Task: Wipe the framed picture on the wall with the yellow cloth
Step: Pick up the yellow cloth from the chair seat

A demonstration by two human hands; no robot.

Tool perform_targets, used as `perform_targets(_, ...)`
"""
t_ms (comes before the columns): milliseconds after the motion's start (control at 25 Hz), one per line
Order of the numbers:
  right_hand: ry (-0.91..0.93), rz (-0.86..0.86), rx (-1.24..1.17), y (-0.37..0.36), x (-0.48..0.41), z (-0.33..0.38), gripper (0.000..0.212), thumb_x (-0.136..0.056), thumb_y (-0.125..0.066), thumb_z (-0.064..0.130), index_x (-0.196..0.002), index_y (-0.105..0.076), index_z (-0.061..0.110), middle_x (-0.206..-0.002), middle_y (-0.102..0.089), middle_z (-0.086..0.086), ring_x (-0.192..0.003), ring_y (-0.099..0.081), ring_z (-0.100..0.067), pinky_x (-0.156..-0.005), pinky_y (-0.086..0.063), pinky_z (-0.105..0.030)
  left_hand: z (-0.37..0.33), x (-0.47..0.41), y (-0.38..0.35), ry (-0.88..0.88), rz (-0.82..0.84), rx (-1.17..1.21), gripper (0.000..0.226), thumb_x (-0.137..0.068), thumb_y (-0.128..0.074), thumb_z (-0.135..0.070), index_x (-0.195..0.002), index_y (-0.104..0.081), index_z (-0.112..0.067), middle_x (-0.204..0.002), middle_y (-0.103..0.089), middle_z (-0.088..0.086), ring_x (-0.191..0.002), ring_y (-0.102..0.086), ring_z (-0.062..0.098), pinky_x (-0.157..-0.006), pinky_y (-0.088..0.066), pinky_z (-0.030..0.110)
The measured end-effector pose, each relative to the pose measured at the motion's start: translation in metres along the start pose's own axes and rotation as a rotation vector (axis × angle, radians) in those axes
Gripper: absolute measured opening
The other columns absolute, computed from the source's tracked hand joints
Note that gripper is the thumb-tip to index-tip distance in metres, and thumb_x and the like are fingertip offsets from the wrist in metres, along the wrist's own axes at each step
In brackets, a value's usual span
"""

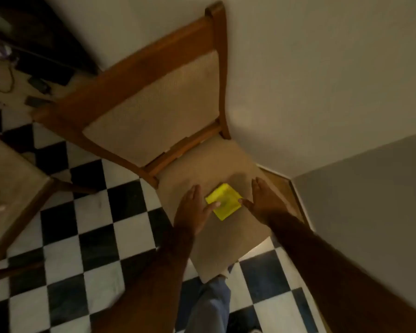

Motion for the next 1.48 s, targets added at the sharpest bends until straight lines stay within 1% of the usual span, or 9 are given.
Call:
perform_targets(160,0.004,0.125,-0.115,-0.048,-0.049,-0.004,0.077,-0.099,-0.052,0.043,-0.16,-0.017,0.012,-0.169,-0.016,-0.011,-0.156,-0.018,-0.027,-0.122,-0.022,-0.037,0.028,-0.041,-0.056,0.251,0.116,0.159,0.06,-0.092,-0.06,-0.052,-0.127,-0.062,-0.003,-0.125,-0.068,0.017,-0.119,-0.063,0.031,-0.1,-0.046,0.036)
perform_targets(280,0.071,0.094,-0.148,-0.068,-0.09,0.004,0.069,-0.098,-0.053,0.038,-0.159,-0.025,0.02,-0.167,-0.025,-0.008,-0.153,-0.027,-0.029,-0.12,-0.026,-0.04,0.033,-0.056,-0.096,0.4,0.13,0.347,0.054,-0.09,-0.064,-0.052,-0.101,-0.072,0.0,-0.101,-0.076,0.018,-0.098,-0.073,0.031,-0.094,-0.056,0.041)
perform_targets(600,-0.031,0.227,-0.133,-0.081,-0.13,0.009,0.061,-0.093,-0.06,0.039,-0.146,-0.047,0.012,-0.156,-0.041,-0.013,-0.144,-0.037,-0.031,-0.115,-0.033,-0.039,0.031,-0.065,-0.128,0.533,0.017,0.638,0.038,-0.085,-0.077,-0.029,-0.103,-0.067,0.003,-0.105,-0.073,0.02,-0.098,-0.071,0.036,-0.088,-0.059,0.053)
perform_targets(800,-0.102,0.247,-0.278,-0.029,-0.099,0.001,0.047,-0.08,-0.073,0.035,-0.121,-0.065,0.013,-0.125,-0.061,-0.009,-0.119,-0.057,-0.028,-0.082,-0.04,-0.029,0.013,-0.044,-0.085,0.314,-0.06,0.585,0.028,-0.084,-0.078,-0.019,-0.102,-0.065,-0.001,-0.098,-0.067,0.011,-0.091,-0.065,0.026,-0.077,-0.057,0.041)
perform_targets(960,-0.104,0.127,-0.406,0.033,-0.051,-0.003,0.045,-0.076,-0.08,0.023,-0.119,-0.071,0.013,-0.12,-0.069,-0.009,-0.116,-0.062,-0.027,-0.083,-0.045,-0.029,-0.024,-0.028,-0.046,0.109,-0.103,0.471,0.03,-0.086,-0.075,-0.024,-0.107,-0.072,-0.003,-0.095,-0.069,0.005,-0.086,-0.062,0.017,-0.064,-0.043,0.023)
perform_targets(1040,-0.058,0.068,-0.396,0.075,-0.016,-0.004,0.042,-0.076,-0.081,0.022,-0.117,-0.075,0.013,-0.118,-0.073,-0.011,-0.115,-0.065,-0.026,-0.089,-0.048,-0.032,-0.055,-0.009,-0.025,0.043,-0.112,0.499,0.032,-0.085,-0.076,-0.021,-0.11,-0.072,-0.001,-0.101,-0.075,0.012,-0.089,-0.067,0.023,-0.071,-0.051,0.029)
perform_targets(1160,-0.063,-0.011,-0.431,0.132,0.034,-0.012,0.037,-0.072,-0.085,0.027,-0.107,-0.08,0.015,-0.095,-0.075,-0.004,-0.099,-0.068,-0.019,-0.079,-0.046,-0.026,-0.096,0.016,-0.002,-0.029,-0.112,0.697,0.032,-0.082,-0.077,-0.007,-0.111,-0.069,0.004,-0.109,-0.075,0.023,-0.092,-0.07,0.027,-0.087,-0.058,0.041)
perform_targets(1360,-0.077,-0.186,-0.54,0.22,0.128,-0.03,0.037,-0.067,-0.089,0.033,-0.098,-0.082,0.013,-0.091,-0.076,-0.005,-0.09,-0.069,-0.021,-0.084,-0.054,-0.031,-0.178,0.072,0.03,-0.26,-0.056,0.825,0.019,-0.082,-0.076,-0.006,-0.087,-0.069,-0.022,-0.097,-0.074,0.012,-0.088,-0.069,0.022,-0.087,-0.056,0.041)
perform_targets(1480,-0.09,-0.295,-0.69,0.269,0.2,-0.053,0.032,-0.07,-0.089,0.024,-0.096,-0.078,0.008,-0.088,-0.073,-0.012,-0.086,-0.072,-0.027,-0.085,-0.062,-0.039,-0.241,0.116,0.045,-0.402,-0.04,0.836,0.018,-0.083,-0.076,-0.006,-0.095,-0.067,-0.017,-0.099,-0.073,0.012,-0.087,-0.068,0.022,-0.082,-0.057,0.036)
Point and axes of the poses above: each hand's wrist, its own x-axis away from the middle knuckle, its own y-axis out of the back of the hand, z = x × y, the point moved 1 cm from there along -x, towards the middle knuckle
